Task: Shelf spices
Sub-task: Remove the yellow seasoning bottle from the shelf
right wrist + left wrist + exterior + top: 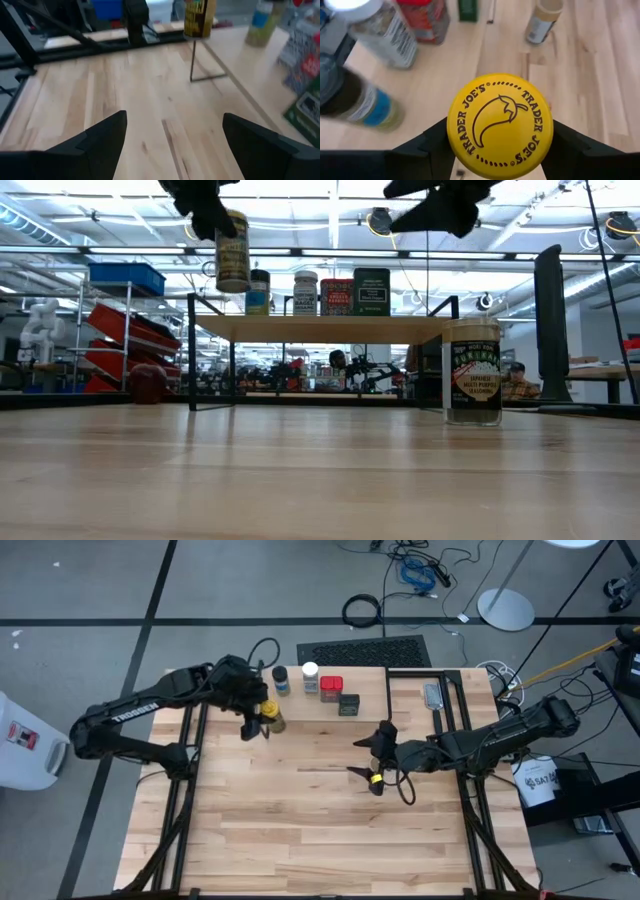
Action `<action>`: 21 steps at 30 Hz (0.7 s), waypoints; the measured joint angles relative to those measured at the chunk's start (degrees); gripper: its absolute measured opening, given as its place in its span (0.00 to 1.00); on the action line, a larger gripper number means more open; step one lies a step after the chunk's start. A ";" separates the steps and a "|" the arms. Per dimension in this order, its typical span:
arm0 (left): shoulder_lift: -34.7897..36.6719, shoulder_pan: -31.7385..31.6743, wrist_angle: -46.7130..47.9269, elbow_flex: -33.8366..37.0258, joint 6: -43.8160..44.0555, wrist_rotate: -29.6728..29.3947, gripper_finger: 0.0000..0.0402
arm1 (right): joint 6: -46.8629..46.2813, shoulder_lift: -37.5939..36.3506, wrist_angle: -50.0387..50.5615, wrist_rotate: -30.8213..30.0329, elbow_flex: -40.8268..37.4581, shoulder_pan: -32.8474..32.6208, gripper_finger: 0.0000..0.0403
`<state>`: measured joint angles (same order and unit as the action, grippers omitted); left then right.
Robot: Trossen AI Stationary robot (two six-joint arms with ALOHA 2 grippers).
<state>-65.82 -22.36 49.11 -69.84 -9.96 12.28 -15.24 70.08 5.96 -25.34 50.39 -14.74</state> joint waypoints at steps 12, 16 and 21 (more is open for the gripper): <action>-1.83 12.71 -15.16 0.00 6.70 -0.02 0.58 | 2.34 -0.41 -1.05 0.03 -0.02 -1.18 0.79; -5.29 16.77 -20.24 0.00 6.65 -1.38 0.58 | 2.92 -1.91 -0.93 0.08 -0.02 -2.42 0.79; -12.21 19.85 -26.29 0.00 6.65 -2.28 0.58 | 2.88 -4.60 0.57 0.00 -0.02 -3.81 0.79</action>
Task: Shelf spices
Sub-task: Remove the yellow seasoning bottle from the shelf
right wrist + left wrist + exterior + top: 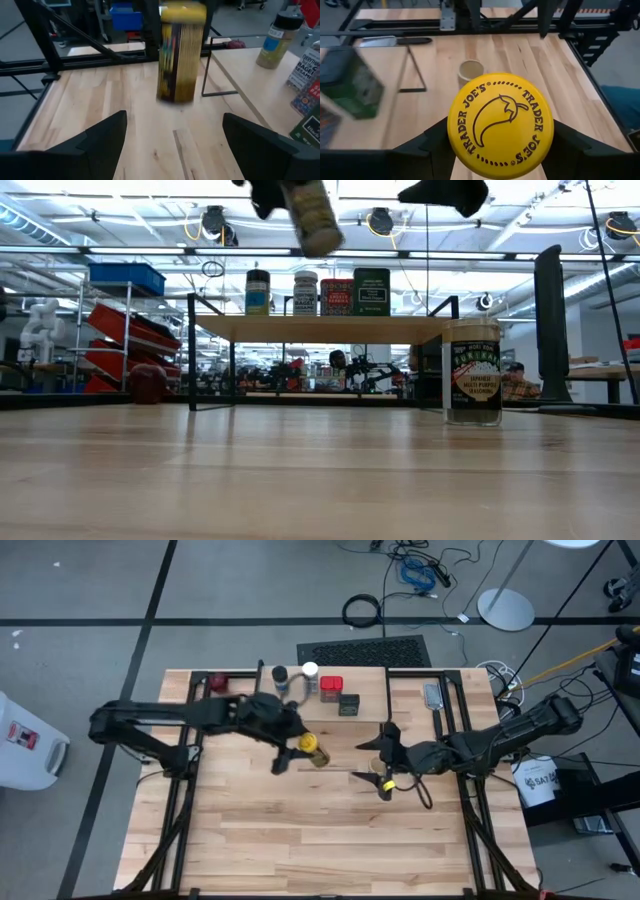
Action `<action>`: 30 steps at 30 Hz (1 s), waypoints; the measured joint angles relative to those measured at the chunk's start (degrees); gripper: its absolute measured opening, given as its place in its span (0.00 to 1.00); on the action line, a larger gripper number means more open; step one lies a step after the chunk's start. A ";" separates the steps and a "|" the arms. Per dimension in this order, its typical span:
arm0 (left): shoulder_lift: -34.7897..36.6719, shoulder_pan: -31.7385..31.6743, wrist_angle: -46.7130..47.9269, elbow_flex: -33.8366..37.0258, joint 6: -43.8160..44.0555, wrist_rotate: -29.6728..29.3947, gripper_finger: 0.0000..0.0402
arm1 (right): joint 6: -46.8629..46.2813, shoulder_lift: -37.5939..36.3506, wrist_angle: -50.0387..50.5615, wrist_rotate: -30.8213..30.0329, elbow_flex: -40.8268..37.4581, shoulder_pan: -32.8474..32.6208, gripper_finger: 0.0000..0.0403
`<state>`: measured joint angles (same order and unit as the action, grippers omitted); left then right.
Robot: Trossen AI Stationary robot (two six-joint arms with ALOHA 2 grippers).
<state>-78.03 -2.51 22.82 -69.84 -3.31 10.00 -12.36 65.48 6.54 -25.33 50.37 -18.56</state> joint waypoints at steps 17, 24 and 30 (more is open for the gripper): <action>-21.58 2.81 -15.46 0.00 1.51 -3.88 0.58 | -10.63 -7.66 17.69 -0.19 0.00 -5.25 0.79; -26.33 2.81 -19.91 0.00 1.44 -6.69 0.58 | -11.02 -7.63 19.18 -0.21 0.00 -5.19 0.79; -30.32 2.85 -19.99 -2.80 -0.48 -7.29 0.58 | -11.02 -7.61 19.07 -0.21 0.00 -5.19 0.79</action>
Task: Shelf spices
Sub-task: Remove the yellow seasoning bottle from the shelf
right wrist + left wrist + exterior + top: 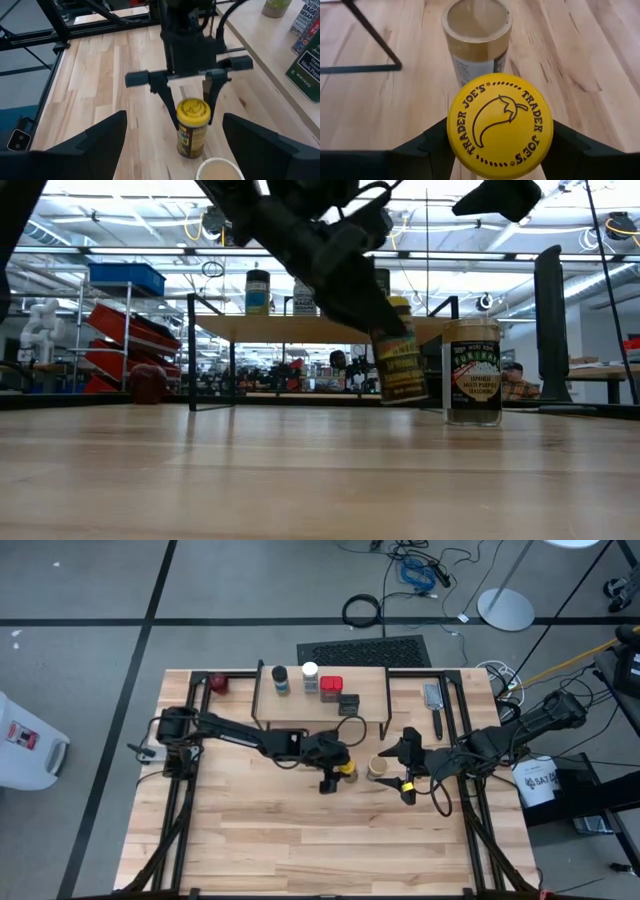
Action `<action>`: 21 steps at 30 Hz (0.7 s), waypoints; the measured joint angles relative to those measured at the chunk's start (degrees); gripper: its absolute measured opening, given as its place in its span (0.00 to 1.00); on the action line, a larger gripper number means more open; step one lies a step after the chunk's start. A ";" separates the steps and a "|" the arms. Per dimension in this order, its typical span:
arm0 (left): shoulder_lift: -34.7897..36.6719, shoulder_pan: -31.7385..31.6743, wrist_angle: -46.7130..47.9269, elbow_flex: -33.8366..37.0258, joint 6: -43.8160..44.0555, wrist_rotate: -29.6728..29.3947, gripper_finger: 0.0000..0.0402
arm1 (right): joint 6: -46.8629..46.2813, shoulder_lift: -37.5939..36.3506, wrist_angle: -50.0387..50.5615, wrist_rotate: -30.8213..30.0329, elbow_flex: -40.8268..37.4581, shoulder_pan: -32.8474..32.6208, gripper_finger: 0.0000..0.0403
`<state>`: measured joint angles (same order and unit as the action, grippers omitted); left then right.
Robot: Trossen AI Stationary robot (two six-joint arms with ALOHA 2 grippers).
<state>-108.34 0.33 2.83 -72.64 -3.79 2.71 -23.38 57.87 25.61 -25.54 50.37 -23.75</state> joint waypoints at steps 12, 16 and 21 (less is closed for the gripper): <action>-4.14 0.07 1.08 -4.06 -2.80 -1.34 0.63 | -0.63 0.00 0.32 0.02 0.00 0.00 0.79; -4.10 0.07 0.66 -4.06 -2.99 -1.42 0.63 | -0.65 0.00 0.51 0.02 0.00 0.00 0.79; -4.10 0.07 0.46 -4.06 -3.06 -1.45 0.64 | -1.95 0.02 1.20 0.02 0.00 0.00 0.79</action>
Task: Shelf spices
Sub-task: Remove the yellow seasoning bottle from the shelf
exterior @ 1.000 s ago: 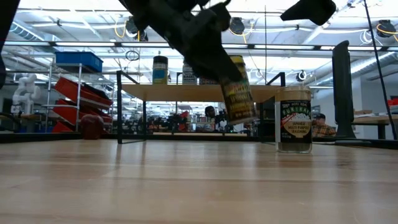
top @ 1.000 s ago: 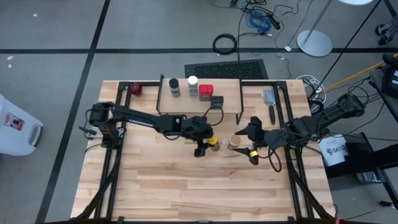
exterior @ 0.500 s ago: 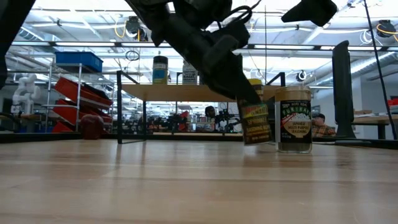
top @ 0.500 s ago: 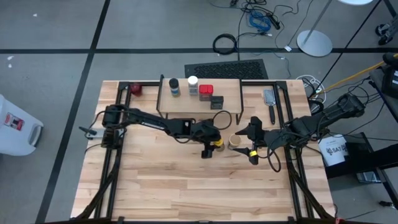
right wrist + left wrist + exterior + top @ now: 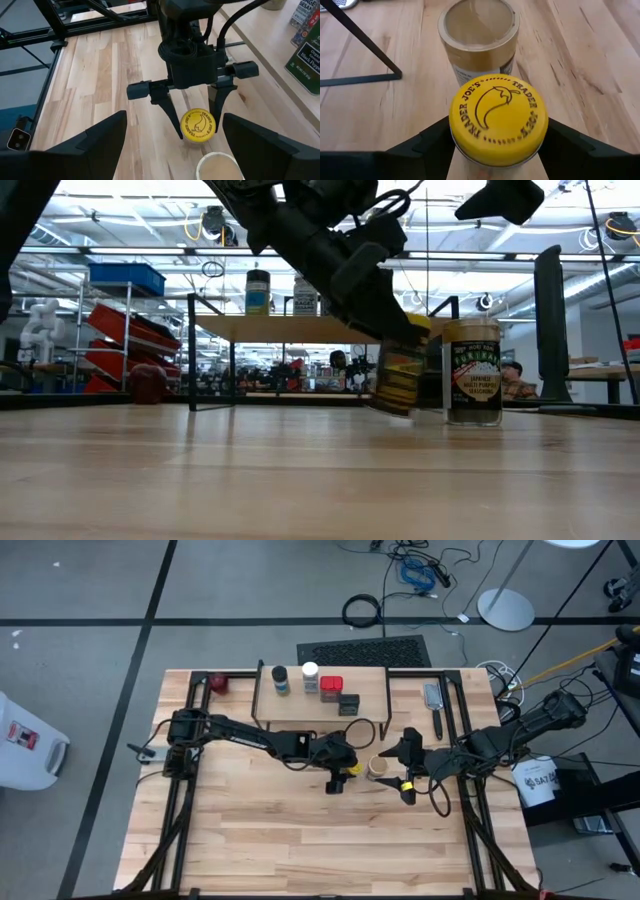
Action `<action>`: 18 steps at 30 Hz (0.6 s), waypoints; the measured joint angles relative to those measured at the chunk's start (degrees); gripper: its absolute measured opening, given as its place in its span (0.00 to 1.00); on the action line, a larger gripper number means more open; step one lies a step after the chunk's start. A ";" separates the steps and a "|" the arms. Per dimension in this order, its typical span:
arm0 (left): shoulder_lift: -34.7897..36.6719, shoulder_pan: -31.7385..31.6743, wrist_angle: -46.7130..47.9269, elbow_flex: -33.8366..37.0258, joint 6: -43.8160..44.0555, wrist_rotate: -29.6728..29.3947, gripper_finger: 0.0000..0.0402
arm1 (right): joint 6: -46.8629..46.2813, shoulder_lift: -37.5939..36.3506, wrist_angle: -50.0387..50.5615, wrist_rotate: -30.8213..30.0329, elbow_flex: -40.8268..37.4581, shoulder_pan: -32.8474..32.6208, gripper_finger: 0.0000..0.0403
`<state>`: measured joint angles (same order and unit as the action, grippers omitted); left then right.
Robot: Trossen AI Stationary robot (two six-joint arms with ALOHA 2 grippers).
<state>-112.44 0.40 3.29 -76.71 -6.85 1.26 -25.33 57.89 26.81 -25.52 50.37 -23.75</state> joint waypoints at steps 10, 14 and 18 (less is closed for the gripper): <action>0.00 0.00 -1.04 0.00 -0.22 0.00 0.64 | -0.62 0.00 0.28 0.01 0.00 0.00 0.79; 0.00 0.15 -1.27 0.00 -1.42 0.00 0.64 | -3.00 0.00 0.99 0.02 0.00 0.00 0.79; 0.00 0.13 -1.46 0.00 -1.42 0.35 0.64 | -8.27 1.19 4.54 0.05 0.00 0.00 0.79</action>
<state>-112.44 0.54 1.83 -76.71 -8.27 1.61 -33.60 59.07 31.36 -25.46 50.37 -23.75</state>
